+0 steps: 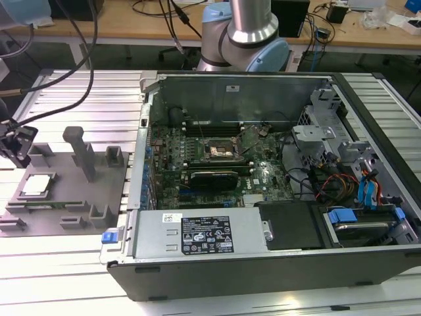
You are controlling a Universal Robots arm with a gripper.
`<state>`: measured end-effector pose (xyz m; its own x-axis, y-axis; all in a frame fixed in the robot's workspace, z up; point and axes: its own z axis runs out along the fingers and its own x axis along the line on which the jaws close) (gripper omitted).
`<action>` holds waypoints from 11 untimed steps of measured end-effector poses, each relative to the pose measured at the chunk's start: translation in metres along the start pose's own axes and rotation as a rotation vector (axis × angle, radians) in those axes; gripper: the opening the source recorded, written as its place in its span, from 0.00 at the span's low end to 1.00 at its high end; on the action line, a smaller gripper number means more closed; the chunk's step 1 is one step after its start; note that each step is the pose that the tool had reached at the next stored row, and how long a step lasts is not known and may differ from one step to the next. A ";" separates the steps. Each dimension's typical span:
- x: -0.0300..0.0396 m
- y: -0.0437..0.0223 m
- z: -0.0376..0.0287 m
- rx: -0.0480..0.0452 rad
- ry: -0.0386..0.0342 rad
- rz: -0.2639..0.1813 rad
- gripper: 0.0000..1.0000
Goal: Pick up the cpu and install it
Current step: 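Pick up the cpu and move it towards the insertion slot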
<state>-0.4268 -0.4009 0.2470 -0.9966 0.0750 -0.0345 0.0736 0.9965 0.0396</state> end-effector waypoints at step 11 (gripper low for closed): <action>-0.0048 -0.0205 0.0204 0.0014 -0.0002 0.000 0.11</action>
<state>-0.4228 -0.4210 0.2260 -0.9966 0.0750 -0.0346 0.0737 0.9965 0.0383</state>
